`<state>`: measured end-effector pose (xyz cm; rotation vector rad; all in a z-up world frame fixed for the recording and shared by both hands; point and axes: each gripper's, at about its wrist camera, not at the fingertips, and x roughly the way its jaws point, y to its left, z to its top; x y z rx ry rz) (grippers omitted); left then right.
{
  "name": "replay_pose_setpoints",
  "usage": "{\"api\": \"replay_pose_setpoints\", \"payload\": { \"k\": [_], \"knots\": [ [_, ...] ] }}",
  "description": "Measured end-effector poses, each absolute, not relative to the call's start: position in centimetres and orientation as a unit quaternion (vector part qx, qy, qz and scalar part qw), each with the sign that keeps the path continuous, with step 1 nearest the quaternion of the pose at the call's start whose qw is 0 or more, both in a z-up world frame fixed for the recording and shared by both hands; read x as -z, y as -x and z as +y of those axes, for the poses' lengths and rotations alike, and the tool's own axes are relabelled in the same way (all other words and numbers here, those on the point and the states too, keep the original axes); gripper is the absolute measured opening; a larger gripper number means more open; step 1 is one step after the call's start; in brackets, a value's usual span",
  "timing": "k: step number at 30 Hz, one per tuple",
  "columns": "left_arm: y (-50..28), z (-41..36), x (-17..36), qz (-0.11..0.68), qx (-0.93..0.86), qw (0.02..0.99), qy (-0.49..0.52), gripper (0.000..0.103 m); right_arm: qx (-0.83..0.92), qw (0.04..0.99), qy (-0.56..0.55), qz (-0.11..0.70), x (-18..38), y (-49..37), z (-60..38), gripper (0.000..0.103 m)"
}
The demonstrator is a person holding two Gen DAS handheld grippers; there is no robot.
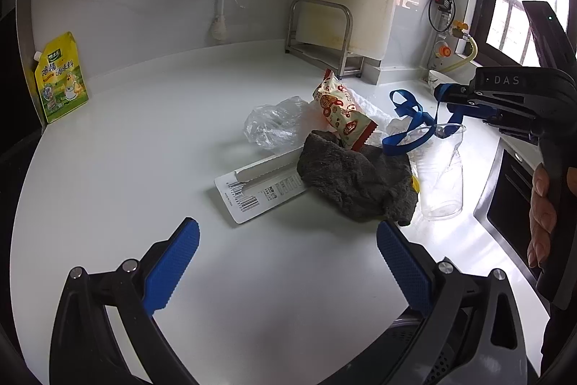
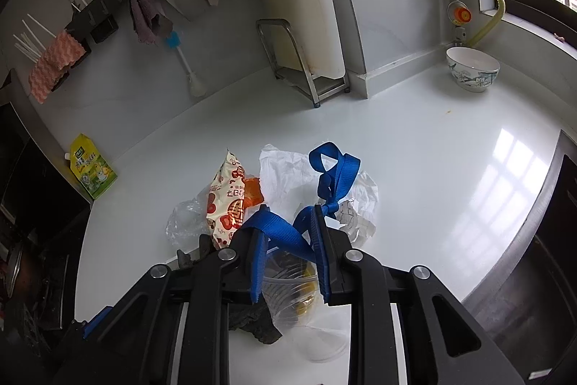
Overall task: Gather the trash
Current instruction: 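Lift the cup by the blue strap with the right tool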
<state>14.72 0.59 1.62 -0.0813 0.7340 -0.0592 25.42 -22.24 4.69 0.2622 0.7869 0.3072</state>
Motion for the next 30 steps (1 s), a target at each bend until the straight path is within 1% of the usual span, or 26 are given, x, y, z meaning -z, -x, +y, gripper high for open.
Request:
{"api": "replay_pose_setpoints", "payload": {
  "k": [2,7,12,15,16,18,30],
  "knots": [
    [-14.7,0.6,-1.6,0.358,0.029,0.933,0.039,0.097,-0.153,0.900,-0.129,0.387,-4.8,-25.5,-22.3,0.029],
    [-14.7,0.8,-1.7,0.356,0.029,0.933,0.040,0.097,-0.149,0.904,-0.112,0.386,-5.4,-25.2,-22.0,0.029],
    [-14.7,0.9,-1.6,0.358,0.032,0.932,0.043,0.097,-0.158,0.904,-0.127,0.376,-6.1,-25.1,-22.1,0.029],
    [-14.5,1.0,-1.8,0.356,0.032,0.933,0.042,0.097,-0.166,0.905,-0.132,0.368,-6.7,-24.9,-21.9,0.026],
    [-14.5,1.0,-1.9,0.356,0.031,0.933,0.041,0.097,-0.169,0.906,-0.133,0.364,-7.0,-24.8,-21.7,0.023],
    [-14.4,1.2,-2.0,0.353,0.031,0.934,0.042,0.097,-0.180,0.908,-0.142,0.351,-7.8,-24.4,-21.7,0.021],
    [-13.6,1.8,-3.1,0.344,0.031,0.937,0.047,0.097,-0.201,0.917,-0.156,0.308,-11.7,-22.2,-21.4,0.015]
  ]
}}
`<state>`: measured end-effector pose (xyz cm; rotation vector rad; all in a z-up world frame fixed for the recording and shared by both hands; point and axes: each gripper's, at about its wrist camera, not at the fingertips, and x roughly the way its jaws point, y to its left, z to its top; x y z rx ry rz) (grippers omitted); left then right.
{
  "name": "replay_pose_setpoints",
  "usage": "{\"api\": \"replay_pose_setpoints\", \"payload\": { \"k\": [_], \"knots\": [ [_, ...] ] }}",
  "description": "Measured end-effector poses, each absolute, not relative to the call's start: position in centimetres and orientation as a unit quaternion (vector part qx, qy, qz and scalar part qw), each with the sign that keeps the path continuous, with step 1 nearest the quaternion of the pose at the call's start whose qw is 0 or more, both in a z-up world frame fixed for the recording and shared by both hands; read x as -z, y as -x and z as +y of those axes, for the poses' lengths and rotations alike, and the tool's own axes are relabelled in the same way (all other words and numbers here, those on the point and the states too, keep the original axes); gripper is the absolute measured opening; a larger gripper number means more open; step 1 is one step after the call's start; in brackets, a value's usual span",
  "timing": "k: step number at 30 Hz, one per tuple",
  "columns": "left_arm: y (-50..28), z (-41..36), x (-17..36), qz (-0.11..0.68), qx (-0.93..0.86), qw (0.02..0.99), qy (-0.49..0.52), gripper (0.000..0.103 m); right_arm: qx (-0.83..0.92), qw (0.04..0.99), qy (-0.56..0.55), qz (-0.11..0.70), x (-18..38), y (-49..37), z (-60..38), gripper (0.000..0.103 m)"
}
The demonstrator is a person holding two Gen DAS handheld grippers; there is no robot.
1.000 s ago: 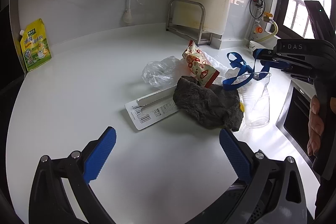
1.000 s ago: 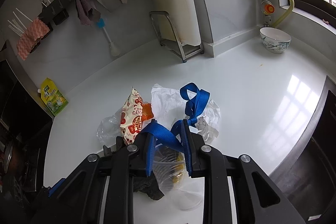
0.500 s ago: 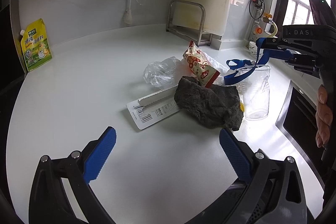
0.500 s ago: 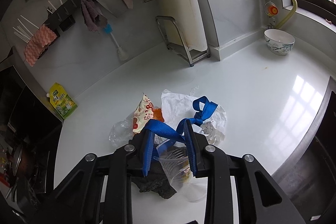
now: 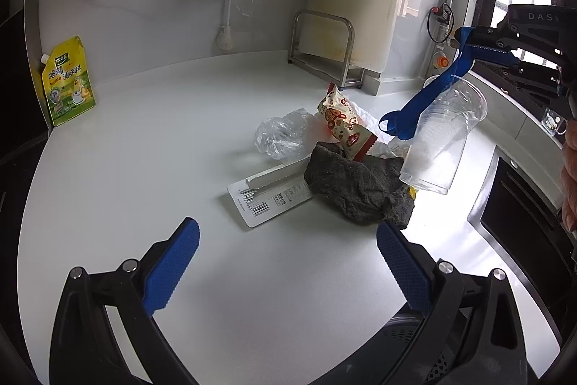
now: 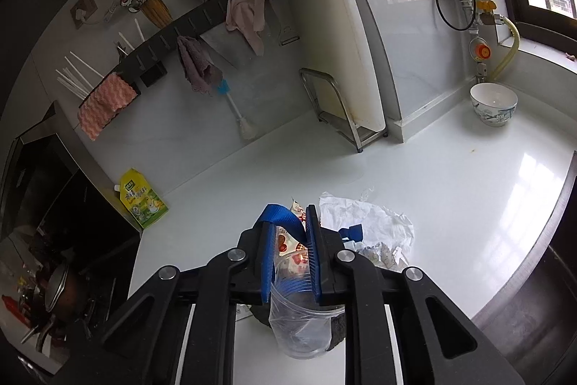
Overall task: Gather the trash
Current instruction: 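Lift the cup by the blue strap with the right tool, then grasp the printed snack wrapper with the left tool while the right tool holds the cup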
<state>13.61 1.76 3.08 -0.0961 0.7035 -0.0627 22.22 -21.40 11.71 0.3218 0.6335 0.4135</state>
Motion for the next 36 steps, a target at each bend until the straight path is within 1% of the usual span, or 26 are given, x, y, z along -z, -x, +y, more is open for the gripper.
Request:
{"api": "replay_pose_setpoints", "payload": {
  "k": [7,13,24,31,36],
  "knots": [
    [-12.3,2.4,-3.9,0.340,0.034,0.939,0.048,0.097,-0.204,0.922,-0.153,0.291,-12.9,-19.2,-21.3,0.012],
    [-10.6,3.0,-4.4,0.336,0.031,0.940,0.045,0.097,-0.206,0.925,-0.147,0.282,-13.4,-15.5,-21.3,0.012],
    [-8.1,4.5,-3.7,0.342,0.020,0.939,0.038,0.097,-0.212,0.924,-0.161,0.275,-12.1,-7.7,-21.6,0.012],
    [-10.2,5.3,-3.0,0.350,0.026,0.936,0.037,0.097,-0.202,0.922,-0.170,0.285,-10.2,-5.6,-22.3,0.012],
    [-13.2,4.4,-1.8,0.357,0.029,0.934,0.011,0.097,-0.193,0.922,-0.178,0.285,-9.4,-5.6,-23.4,0.011]
  ]
}}
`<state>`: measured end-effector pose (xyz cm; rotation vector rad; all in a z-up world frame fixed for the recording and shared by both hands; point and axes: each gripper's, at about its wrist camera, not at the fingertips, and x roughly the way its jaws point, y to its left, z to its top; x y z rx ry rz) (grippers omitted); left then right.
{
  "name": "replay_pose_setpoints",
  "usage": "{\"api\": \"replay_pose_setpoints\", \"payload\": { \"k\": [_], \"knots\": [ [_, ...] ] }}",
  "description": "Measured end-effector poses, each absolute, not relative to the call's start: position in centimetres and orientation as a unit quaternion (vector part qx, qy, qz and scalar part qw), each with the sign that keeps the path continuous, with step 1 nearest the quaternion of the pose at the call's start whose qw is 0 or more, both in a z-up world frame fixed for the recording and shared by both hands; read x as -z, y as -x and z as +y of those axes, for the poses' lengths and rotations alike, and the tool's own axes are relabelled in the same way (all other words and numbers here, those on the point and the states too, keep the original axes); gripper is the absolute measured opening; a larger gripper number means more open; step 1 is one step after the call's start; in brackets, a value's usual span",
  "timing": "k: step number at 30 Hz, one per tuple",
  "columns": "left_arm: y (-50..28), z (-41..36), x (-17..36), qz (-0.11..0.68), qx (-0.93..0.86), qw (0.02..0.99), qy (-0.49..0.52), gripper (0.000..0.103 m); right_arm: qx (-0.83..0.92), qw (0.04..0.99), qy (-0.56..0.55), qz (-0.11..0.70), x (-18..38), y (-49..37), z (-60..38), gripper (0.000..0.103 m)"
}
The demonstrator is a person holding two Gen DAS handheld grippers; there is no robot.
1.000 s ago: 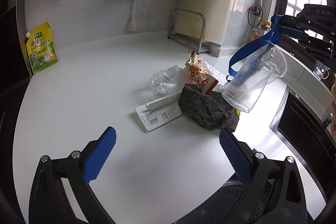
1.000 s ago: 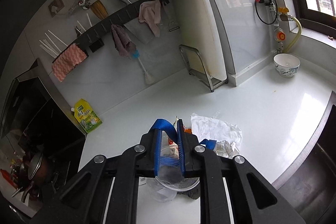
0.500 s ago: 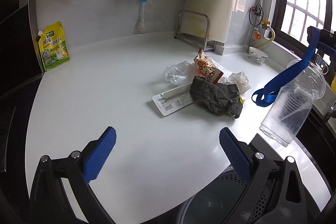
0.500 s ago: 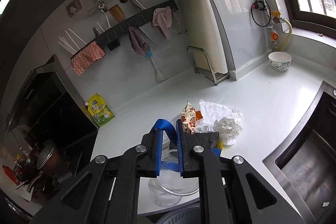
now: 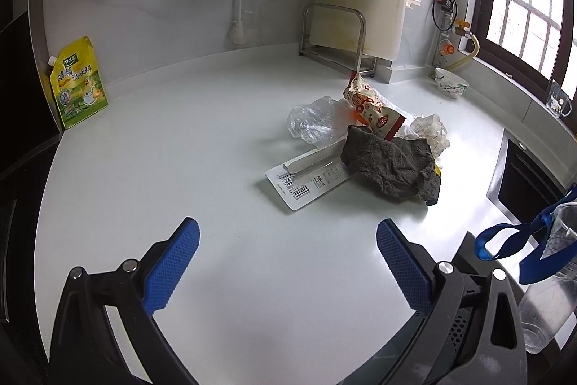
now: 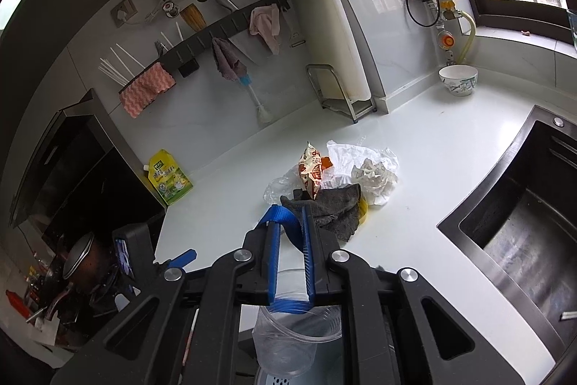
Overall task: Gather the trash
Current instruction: 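Grasp the printed snack wrapper with the left tool while the right tool holds the cup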
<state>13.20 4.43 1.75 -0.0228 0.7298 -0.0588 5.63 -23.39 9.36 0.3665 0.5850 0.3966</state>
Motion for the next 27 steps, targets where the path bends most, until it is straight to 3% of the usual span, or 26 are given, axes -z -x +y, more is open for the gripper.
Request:
{"api": "replay_pose_setpoints", "payload": {
  "k": [20,27],
  "knots": [
    [-24.8,-2.3,-3.8,0.349,0.034,0.936,0.008,0.097,-0.186,0.915,-0.201,0.295,-7.2,-10.8,-27.4,0.011],
    [-28.8,-4.7,-2.2,0.373,0.018,0.927,-0.024,0.095,-0.191,0.910,-0.220,0.296,-6.4,-12.3,-28.6,0.011]
  ]
}}
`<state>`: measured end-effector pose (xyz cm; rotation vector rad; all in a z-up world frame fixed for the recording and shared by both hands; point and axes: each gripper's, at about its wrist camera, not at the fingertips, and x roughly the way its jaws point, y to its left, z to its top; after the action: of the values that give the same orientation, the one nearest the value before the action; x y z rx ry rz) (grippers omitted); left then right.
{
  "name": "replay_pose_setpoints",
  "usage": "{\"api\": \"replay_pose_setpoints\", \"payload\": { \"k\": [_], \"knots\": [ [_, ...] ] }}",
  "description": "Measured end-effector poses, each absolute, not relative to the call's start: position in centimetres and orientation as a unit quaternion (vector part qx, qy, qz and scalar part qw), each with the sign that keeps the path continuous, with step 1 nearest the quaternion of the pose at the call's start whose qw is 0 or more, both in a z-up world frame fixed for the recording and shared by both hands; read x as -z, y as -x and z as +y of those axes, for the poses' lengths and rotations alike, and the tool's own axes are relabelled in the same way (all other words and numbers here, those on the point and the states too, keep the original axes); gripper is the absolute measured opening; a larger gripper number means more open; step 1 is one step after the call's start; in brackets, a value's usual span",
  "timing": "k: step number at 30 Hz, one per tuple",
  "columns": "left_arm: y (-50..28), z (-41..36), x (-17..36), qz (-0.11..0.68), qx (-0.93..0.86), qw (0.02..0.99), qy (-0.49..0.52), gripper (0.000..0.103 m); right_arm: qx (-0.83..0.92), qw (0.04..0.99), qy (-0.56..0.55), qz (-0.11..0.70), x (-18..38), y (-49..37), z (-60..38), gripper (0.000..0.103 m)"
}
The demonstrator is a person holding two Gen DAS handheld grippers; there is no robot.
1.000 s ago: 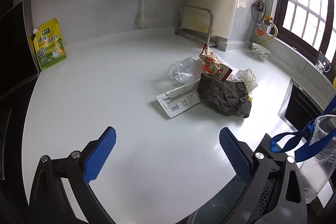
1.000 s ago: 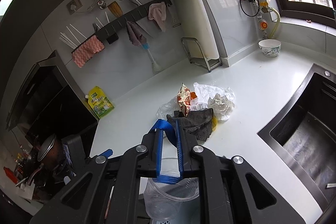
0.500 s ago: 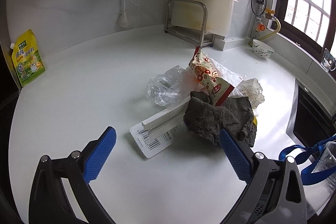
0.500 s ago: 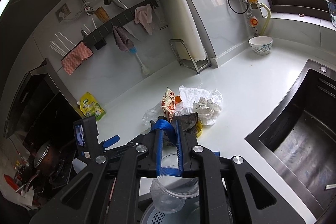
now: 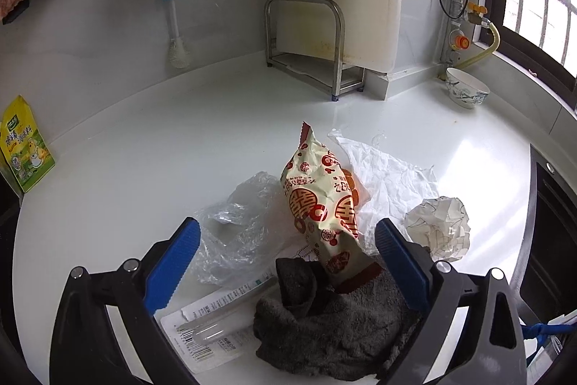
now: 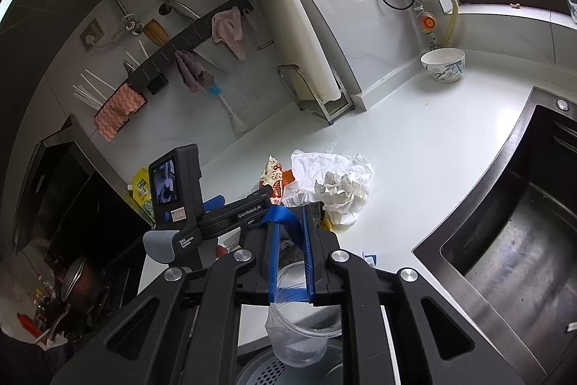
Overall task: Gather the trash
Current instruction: 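Grasp the printed snack wrapper with the left tool while the right tool holds the cup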
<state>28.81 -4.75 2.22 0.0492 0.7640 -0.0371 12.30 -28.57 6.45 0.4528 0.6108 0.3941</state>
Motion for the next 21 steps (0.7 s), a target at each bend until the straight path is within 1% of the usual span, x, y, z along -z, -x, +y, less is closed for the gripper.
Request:
{"api": "replay_pose_setpoints", "payload": {
  "k": [2,3,4,8,10,11,14,16,21],
  "knots": [
    [-29.4,-5.2,-1.7,0.377,0.016,0.925,-0.032,0.092,-0.190,0.909,-0.222,0.297,-6.2,-12.6,-28.8,0.011],
    [-29.7,-5.5,-1.5,0.381,0.017,0.924,-0.035,0.085,-0.190,0.909,-0.223,0.298,-6.1,-12.8,-28.9,0.011],
    [-30.0,-5.7,-1.2,0.387,0.018,0.921,-0.038,0.076,-0.190,0.908,-0.224,0.298,-6.0,-12.9,-28.9,0.011],
    [-30.9,-6.1,0.1,0.413,0.022,0.910,-0.036,0.059,-0.189,0.907,-0.227,0.300,-5.6,-13.2,-29.0,0.011],
    [-30.9,-6.1,0.5,0.418,0.025,0.908,-0.035,0.042,-0.187,0.907,-0.227,0.302,-5.4,-13.2,-29.0,0.011],
    [-30.8,-6.1,0.5,0.419,0.028,0.907,-0.034,0.039,-0.187,0.907,-0.227,0.303,-5.3,-13.2,-29.0,0.011],
    [-30.1,-5.9,0.2,0.412,0.030,0.910,-0.031,0.037,-0.185,0.906,-0.226,0.306,-5.2,-13.2,-28.9,0.011],
    [-29.7,-5.8,-0.4,0.405,0.030,0.913,-0.031,0.033,-0.183,0.907,-0.225,0.306,-5.2,-13.2,-28.7,0.011],
    [-28.4,-5.0,-2.4,0.390,0.036,0.920,-0.025,0.033,-0.179,0.908,-0.220,0.307,-5.5,-12.9,-28.2,0.011]
  ]
}}
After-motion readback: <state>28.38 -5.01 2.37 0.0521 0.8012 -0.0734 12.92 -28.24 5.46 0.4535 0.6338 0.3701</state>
